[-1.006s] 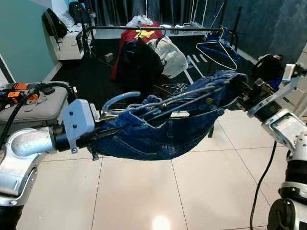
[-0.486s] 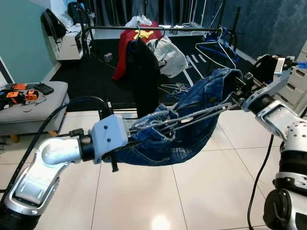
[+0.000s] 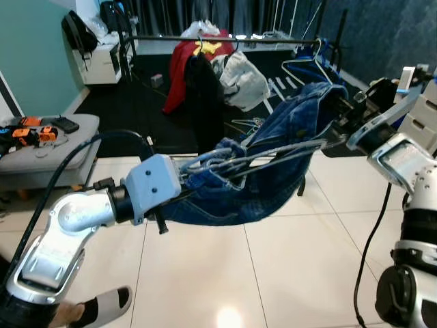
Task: Hang hanger
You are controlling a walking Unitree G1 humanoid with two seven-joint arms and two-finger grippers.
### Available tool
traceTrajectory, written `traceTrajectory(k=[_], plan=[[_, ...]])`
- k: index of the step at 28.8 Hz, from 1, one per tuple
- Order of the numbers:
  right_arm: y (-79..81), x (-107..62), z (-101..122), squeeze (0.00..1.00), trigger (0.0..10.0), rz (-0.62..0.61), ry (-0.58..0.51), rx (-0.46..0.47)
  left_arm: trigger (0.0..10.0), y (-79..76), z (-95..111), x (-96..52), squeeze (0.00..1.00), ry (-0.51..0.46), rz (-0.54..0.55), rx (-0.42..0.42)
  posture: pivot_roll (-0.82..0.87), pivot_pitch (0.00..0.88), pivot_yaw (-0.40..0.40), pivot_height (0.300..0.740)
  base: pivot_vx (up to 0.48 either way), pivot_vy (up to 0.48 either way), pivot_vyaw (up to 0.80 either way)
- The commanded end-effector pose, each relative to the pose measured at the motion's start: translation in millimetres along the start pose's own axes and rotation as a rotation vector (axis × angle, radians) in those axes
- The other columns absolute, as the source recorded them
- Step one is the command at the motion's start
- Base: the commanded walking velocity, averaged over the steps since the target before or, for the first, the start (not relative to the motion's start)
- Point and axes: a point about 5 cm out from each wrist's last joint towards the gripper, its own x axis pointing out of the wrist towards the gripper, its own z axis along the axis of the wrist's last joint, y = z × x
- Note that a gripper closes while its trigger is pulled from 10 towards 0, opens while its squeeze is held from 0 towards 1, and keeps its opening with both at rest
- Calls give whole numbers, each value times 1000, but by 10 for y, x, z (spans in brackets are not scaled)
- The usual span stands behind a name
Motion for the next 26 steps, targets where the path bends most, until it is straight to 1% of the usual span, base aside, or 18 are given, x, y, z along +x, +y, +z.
traceTrajectory(k=[1,4,7,9,10,12,13,15,16,17,19,20,21,22,24,25,26], plan=[[49,-35,37,0,0,36,6,-22,0,88,37,-81,0,-10,41,13,-170,0,-22,740,0,0,0],[3,-160,63,0,0,38,33,-58,0,169,66,-209,0,-15,54,32,-167,0,-22,740,0,0,0],[-31,-203,82,0,0,25,32,-64,0,190,67,-253,0,-8,57,40,-166,0,-21,740,0,0,0],[-31,-203,82,0,0,25,32,-64,0,190,67,-253,0,-8,57,40,-166,0,-21,740,0,0,0],[-60,-237,98,0,0,8,32,-75,0,199,73,-284,0,-7,56,43,-165,0,-22,740,0,0,0],[-60,-237,98,0,0,8,32,-75,0,199,73,-284,0,-7,56,43,-165,0,-22,740,0,0,0],[-105,-280,130,0,0,-16,26,-83,0,209,80,-315,0,-7,57,46,-165,0,-23,740,0,0,0],[-105,-280,130,0,0,-16,26,-83,0,209,80,-315,0,-7,57,46,-165,0,-23,740,0,0,0],[-137,-310,157,0,0,-33,20,-90,0,210,86,-333,0,-6,53,48,-163,0,-23,740,0,0,0],[-140,-313,179,0,0,-41,8,-93,0,182,98,-321,0,-15,36,45,-165,0,-21,740,0,0,0],[-140,-313,179,0,0,-41,8,-93,0,182,98,-321,0,-15,36,45,-165,0,-21,740,0,0,0],[-121,-287,199,0,0,-40,-7,-93,0,138,94,-282,0,-15,17,38,-165,0,-22,740,0,0,0],[-121,-287,199,0,0,-40,-7,-93,0,138,94,-282,0,-15,17,38,-165,0,-22,740,0,0,0],[-94,-256,210,0,0,-32,-17,-92,0,97,86,-245,0,-11,0,37,-165,0,-21,740,0,0,0],[-94,-256,210,0,0,-32,-17,-92,0,97,86,-245,0,-11,0,37,-165,0,-21,740,0,0,0],[-53,-206,210,0,0,-18,-21,-91,0,55,64,-199,0,-4,-8,31,-166,0,-22,740,0,0,0],[-53,-206,210,0,0,-18,-21,-91,0,55,64,-199,0,-4,-8,31,-166,0,-22,740,0,0,0]])
